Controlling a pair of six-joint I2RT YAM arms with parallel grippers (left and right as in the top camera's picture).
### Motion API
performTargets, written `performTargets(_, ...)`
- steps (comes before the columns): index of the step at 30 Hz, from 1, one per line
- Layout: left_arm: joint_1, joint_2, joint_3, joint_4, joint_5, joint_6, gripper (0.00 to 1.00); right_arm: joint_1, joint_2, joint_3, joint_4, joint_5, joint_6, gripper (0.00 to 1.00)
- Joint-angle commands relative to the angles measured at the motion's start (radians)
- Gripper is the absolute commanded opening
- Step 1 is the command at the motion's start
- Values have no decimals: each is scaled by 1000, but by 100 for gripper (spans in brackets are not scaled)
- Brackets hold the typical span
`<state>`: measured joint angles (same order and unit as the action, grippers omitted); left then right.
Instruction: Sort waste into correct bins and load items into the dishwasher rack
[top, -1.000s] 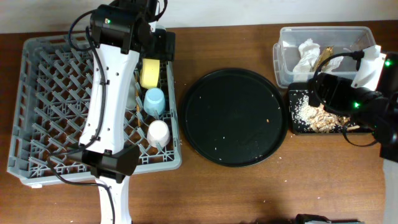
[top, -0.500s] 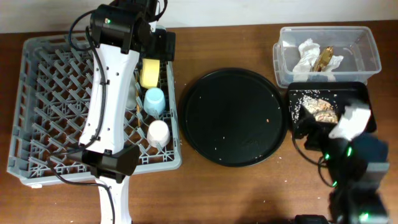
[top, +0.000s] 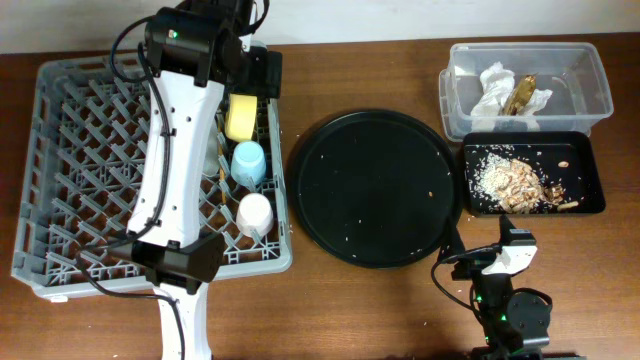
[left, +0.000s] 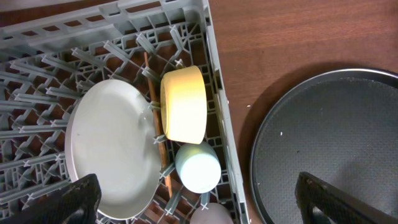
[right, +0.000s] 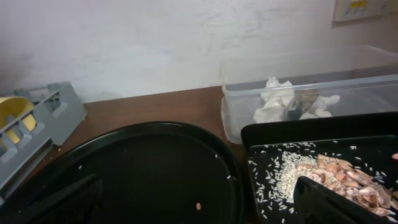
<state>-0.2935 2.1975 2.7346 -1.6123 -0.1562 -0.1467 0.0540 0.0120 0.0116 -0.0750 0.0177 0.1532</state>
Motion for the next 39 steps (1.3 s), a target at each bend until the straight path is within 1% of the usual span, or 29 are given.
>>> performTargets(1, 0, -10, 6, -1, 3, 5, 99, 11, -8, -6, -7, -2, -15, 99)
performTargets(10, 0, -10, 6, -1, 3, 5, 99, 11, -8, -6, -7, -2, -15, 98)
performTargets(11, 0, -10, 6, 0, -21, 6, 99, 11, -8, -6, -7, -2, -15, 98)
performTargets(13, 0, -26, 6, 91, -60, 6, 99, 11, -8, -6, -7, -2, -15, 98)
performTargets(15, 0, -118, -17, 296, -58, 6, 99, 11, -8, -6, -7, -2, -15, 99)
performTargets(16, 0, -188, -81, 396, -58, 34, 99, 11, -8, -6, -7, -2, -15, 99)
performTargets(17, 2, -259, -174, 471, -58, 84, 99, 11, -8, -6, -7, -2, -15, 98)
performTargets(18, 8, -355, -308, 546, -58, 129, 99, 11, -8, -6, -7, -3, -15, 98)
performTargets(21, 82, -675, -814, 745, -37, 137, 99, 11, -8, -6, -7, -2, -15, 98)
performTargets(22, 123, -801, -1042, 876, 9, 139, 99, 11, -8, -6, -7, -2, -15, 98)
performTargets(23, 152, -887, -1211, 991, 46, 141, 99, 11, -8, -6, -7, -2, -15, 98)
performTargets(24, 173, -958, -1357, 1100, 91, 180, 99, 11, -8, -6, -7, -2, -15, 99)
performTargets(25, 194, -1059, -1554, 1226, 138, 243, 99, 11, -8, -6, -7, -2, -15, 99)
performTargets(26, 208, -1150, -1719, 1336, 142, 254, 99, 11, -8, -6, -7, -2, -15, 99)
performTargets(27, 219, -1205, -1819, 1403, 147, 254, 99, 11, -8, -6, -7, -2, -15, 98)
performTargets(31, 252, -1562, -2330, 1673, 161, 274, 99, 11, -8, -6, -7, -2, -15, 98)
performTargets(33, 288, -1714, -2498, 1736, 161, 274, 99, 11, -8, -6, -7, -2, -15, 99)
performTargets(36, 307, -1874, -2612, 1743, 161, 277, 99, 11, -8, -6, -7, -2, -15, 98)
performTargets(38, 310, -2017, -2720, 1755, 161, 333, 99, 11, -8, -6, -7, -2, -15, 98)
performTargets(39, 310, -2053, -2726, 1720, 161, 349, 99, 11, -8, -6, -7, -2, -15, 98)
